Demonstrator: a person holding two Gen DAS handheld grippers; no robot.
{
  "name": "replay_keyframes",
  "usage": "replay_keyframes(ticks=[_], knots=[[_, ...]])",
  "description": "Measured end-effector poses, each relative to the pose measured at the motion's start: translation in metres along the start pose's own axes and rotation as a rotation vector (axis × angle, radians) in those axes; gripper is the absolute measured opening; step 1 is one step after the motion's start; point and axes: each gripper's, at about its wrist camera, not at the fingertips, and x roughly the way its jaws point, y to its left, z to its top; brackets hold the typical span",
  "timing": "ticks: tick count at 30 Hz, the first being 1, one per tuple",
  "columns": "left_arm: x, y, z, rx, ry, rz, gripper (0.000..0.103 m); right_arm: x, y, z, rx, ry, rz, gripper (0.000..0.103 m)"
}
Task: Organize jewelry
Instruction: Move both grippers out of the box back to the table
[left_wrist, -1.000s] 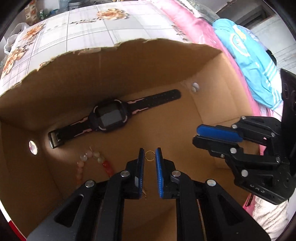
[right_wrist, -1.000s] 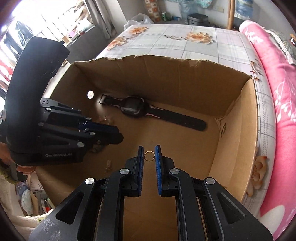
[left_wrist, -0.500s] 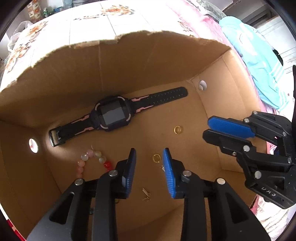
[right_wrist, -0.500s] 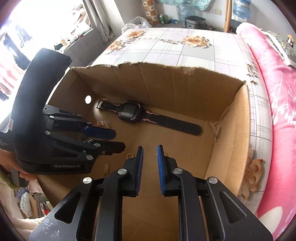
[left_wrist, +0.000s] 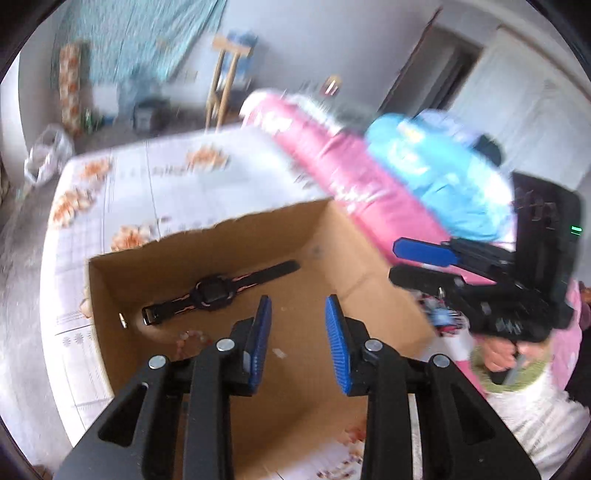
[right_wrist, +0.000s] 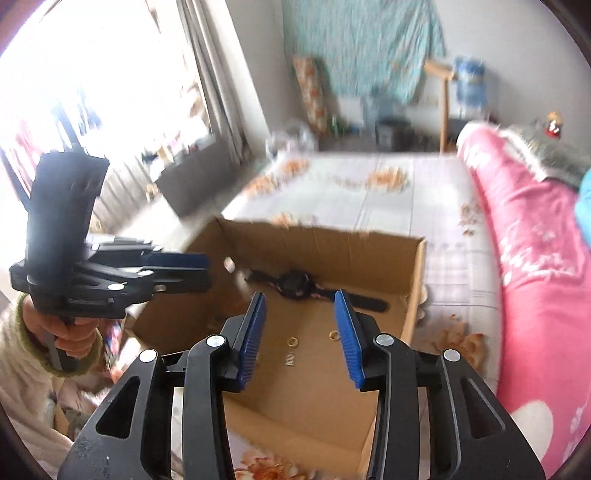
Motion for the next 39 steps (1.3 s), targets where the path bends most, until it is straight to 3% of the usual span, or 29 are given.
replay_keyframes(ticks=[3,7,11,15,18,21,25,29,33,39], knots=[[-0.045,-0.018,-0.032,0.024,-0.138,-0.012,0.037,-0.037,0.008,-0.024,0.018,-0.091,0.027,0.039],[-0.086,-0.022,-0.081,0.007,-0.289,-0.010,0.044,-0.063,0.017,-0.064,0.050,-0.148,0.020,0.039],[-0.087,-0.024,-0.128,-0.008,-0.332,0.016,0.051,-0.065,0.024,-0.099,0.098,-0.132,-0.006,0.039],[-0.042,-0.044,-0.167,0.061,-0.233,0.107,0.052,-0.037,0.025,-0.138,0.181,-0.030,0.010,0.039],[-0.006,-0.055,-0.188,0.115,-0.151,0.135,0.052,-0.003,0.023,-0.168,0.240,0.069,-0.036,0.039],[0.026,-0.067,-0.201,0.233,-0.101,0.191,0.052,0.012,0.020,-0.184,0.291,0.103,-0.034,0.034],[0.061,-0.064,-0.202,0.297,-0.034,0.241,0.052,0.018,0.021,-0.187,0.286,0.100,-0.056,0.032],[0.081,-0.061,-0.195,0.330,-0.001,0.196,0.051,0.022,0.022,-0.184,0.264,0.095,-0.072,0.032],[0.099,-0.066,-0.188,0.376,0.036,0.152,0.039,0.023,0.022,-0.188,0.261,0.083,-0.061,0.032],[0.113,-0.063,-0.184,0.378,0.105,0.146,0.020,0.023,0.017,-0.190,0.287,0.067,-0.041,0.032]])
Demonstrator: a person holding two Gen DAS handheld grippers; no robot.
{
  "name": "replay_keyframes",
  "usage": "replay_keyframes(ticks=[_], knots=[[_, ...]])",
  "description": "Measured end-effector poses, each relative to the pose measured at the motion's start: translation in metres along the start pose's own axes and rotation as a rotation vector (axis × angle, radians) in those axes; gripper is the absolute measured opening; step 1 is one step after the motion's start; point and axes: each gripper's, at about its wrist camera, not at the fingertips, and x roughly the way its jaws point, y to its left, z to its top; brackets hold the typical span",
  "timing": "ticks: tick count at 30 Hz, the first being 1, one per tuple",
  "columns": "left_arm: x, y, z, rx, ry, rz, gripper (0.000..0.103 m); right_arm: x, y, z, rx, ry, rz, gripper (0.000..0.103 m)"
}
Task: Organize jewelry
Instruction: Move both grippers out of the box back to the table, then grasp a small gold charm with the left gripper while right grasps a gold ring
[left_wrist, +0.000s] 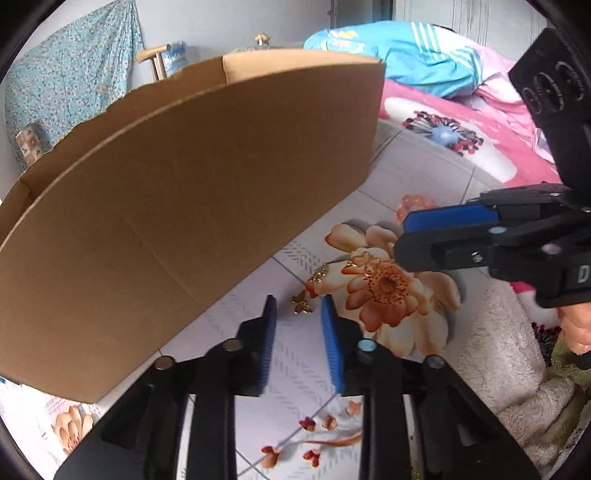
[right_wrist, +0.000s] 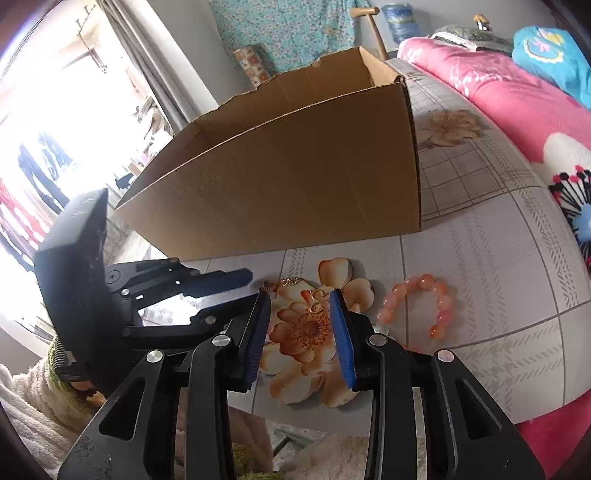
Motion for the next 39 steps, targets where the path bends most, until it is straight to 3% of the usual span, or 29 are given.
replay_keyframes(ticks=[11,20,32,39], knots=[[0.004,0.000,0.008,0.031,0.028,-0.017,0.006,-0.004,-0.012,-0.007,0.027,-0.003,0.021,0.032],[0.004,0.000,0.007,0.017,0.011,-0.016,0.006,-0.012,-0.019,-0.010,0.043,-0.013,0.013,0.031],[-0.019,0.034,-0.021,-0.186,-0.008,0.022,0.006,-0.014,-0.001,-0.015,-0.053,0.004,-0.025,0.028],[-0.027,0.044,-0.037,-0.261,-0.030,0.018,0.006,0.007,0.013,-0.017,-0.160,0.042,-0.129,0.024]])
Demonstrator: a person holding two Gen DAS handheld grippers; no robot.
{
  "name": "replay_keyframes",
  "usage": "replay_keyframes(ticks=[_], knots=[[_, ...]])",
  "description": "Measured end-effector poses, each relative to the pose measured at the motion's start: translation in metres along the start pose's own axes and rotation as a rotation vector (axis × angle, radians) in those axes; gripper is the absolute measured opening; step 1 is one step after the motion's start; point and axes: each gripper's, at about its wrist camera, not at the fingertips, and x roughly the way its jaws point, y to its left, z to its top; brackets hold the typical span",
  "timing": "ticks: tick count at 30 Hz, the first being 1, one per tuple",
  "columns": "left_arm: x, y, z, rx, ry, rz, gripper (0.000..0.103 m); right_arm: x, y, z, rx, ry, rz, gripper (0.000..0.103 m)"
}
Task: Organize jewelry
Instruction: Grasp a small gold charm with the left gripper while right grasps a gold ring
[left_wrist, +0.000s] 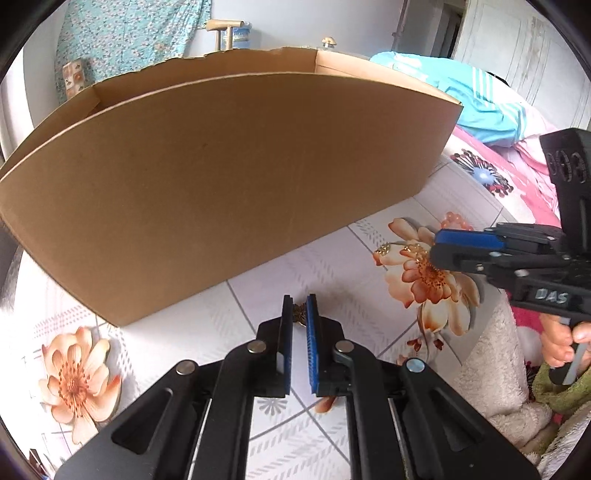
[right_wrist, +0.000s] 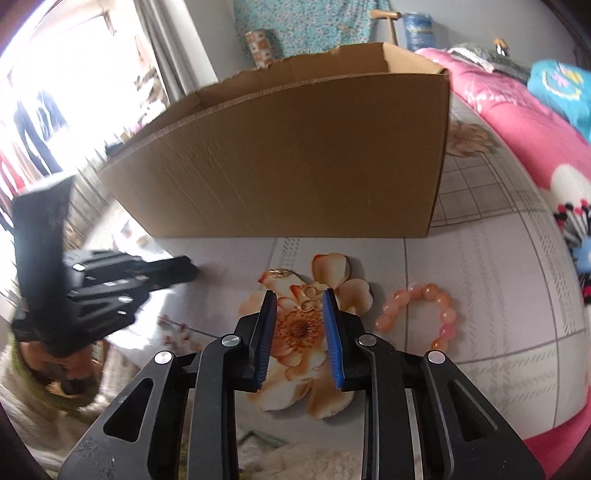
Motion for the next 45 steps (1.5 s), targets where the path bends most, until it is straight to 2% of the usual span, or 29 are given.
replay_keyframes(ticks=[9,13,14,22,24,30,33,34,35,37,42,45], knots=[[-0.001,0.002,-0.002,-0.015,-0.014,-0.010,0.006,0.018,0.016,0.010,-0.041,0.019,-0.128,0.022],[-0.001,0.003,-0.003,-0.017,-0.018,-0.018,0.006,0.025,0.032,0.011,-0.094,0.014,-0.188,0.015],[-0.001,0.003,-0.003,-0.016,-0.019,-0.019,0.006,0.026,0.034,0.012,-0.100,0.016,-0.188,0.012],[-0.001,0.004,-0.005,-0.021,-0.026,-0.026,0.006,0.028,0.028,0.016,-0.067,0.018,-0.163,0.011],[-0.001,0.004,-0.005,-0.020,-0.027,-0.026,0.006,0.024,0.019,0.015,-0.057,0.016,-0.156,0.000],[-0.002,0.005,-0.006,-0.010,-0.033,-0.024,0.006,0.018,0.006,0.016,-0.033,0.024,-0.137,0.000],[-0.003,0.006,-0.006,-0.012,-0.031,-0.022,0.006,0.015,0.003,0.017,-0.013,0.018,-0.110,0.003],[-0.003,0.006,-0.006,-0.013,-0.031,-0.022,0.006,0.015,0.003,0.016,-0.012,0.021,-0.105,0.008],[-0.003,0.006,-0.006,-0.013,-0.031,-0.022,0.006,0.015,0.000,0.018,-0.012,0.020,-0.103,0.017],[-0.003,0.006,-0.006,-0.012,-0.031,-0.022,0.006,0.017,0.001,0.020,-0.026,0.014,-0.114,0.023],[-0.003,0.007,-0.006,-0.014,-0.029,-0.023,0.006,0.028,0.011,0.019,-0.094,0.036,-0.148,0.023],[-0.004,0.007,-0.006,-0.012,-0.028,-0.021,0.006,0.030,0.015,0.022,-0.134,0.046,-0.174,0.012]])
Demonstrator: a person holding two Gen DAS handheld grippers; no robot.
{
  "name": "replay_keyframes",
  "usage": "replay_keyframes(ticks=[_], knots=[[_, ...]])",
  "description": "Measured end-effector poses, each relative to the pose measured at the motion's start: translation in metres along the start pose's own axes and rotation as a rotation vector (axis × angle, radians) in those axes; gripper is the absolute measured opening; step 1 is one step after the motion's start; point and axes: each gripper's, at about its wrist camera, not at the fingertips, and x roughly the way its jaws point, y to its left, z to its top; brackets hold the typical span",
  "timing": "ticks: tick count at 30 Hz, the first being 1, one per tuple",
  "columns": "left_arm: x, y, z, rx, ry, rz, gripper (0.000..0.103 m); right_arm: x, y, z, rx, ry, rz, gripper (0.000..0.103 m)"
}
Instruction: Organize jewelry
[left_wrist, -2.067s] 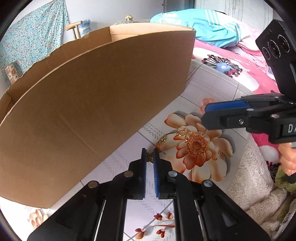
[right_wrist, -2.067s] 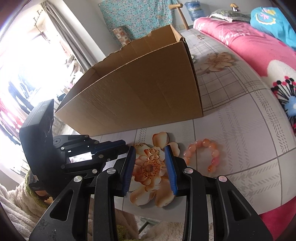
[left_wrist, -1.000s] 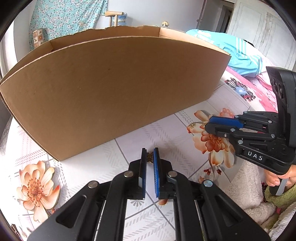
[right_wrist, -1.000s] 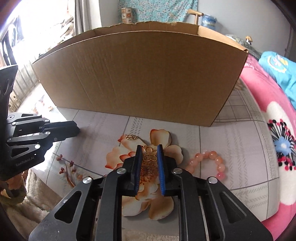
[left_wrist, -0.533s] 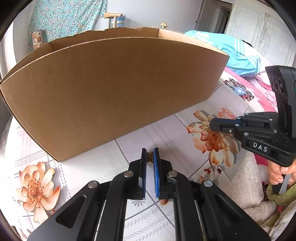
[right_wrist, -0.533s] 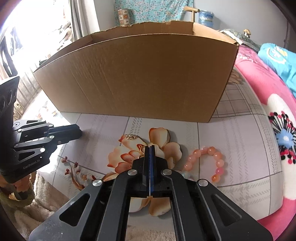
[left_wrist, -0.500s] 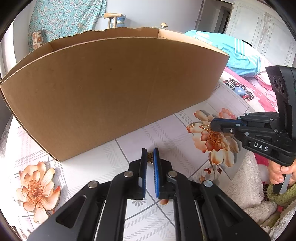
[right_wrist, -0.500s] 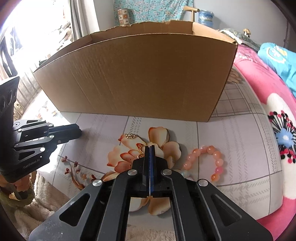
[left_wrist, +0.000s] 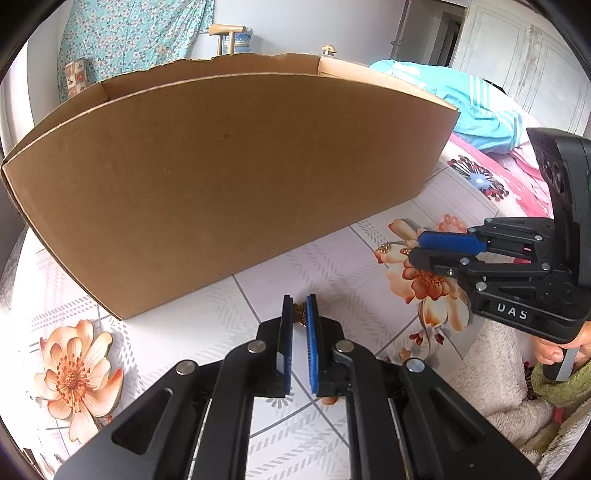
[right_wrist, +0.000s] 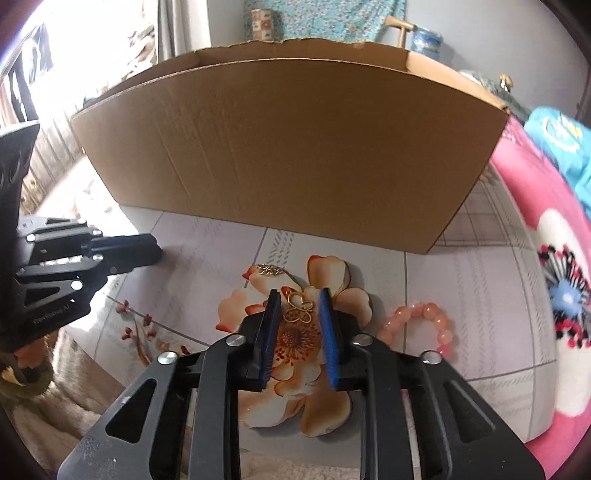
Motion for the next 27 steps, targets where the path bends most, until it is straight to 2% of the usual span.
replay_keyframes(ticks=[11,12,20,23,24,25,26,27], knots=[[0.000,0.000,0.000,-0.005,-0.005,-0.003,0.006,-0.001,-0.009,0.006,0.043,-0.001,0.028,0.011],[0.000,0.000,0.000,-0.007,-0.006,-0.004,0.006,0.000,-0.017,0.001,0.044,-0.004,0.028,0.001],[-0.011,0.000,-0.003,-0.006,-0.032,-0.013,0.006,-0.013,-0.026,-0.003,0.070,-0.017,0.046,0.000],[-0.012,-0.001,-0.005,-0.001,-0.026,-0.009,0.006,-0.016,-0.025,-0.007,0.071,-0.017,0.073,0.004],[-0.013,-0.002,-0.005,0.001,-0.024,-0.007,0.006,-0.016,-0.027,-0.007,0.067,-0.016,0.078,0.009],[-0.013,-0.002,-0.006,0.002,-0.024,-0.006,0.006,-0.014,-0.026,-0.006,0.062,-0.011,0.083,0.020],[-0.014,-0.002,-0.006,0.003,-0.024,-0.006,0.006,-0.014,-0.027,-0.006,0.054,-0.006,0.090,0.026],[-0.014,-0.003,-0.007,0.004,-0.025,-0.006,0.006,-0.013,-0.027,-0.006,0.041,-0.003,0.099,0.026]])
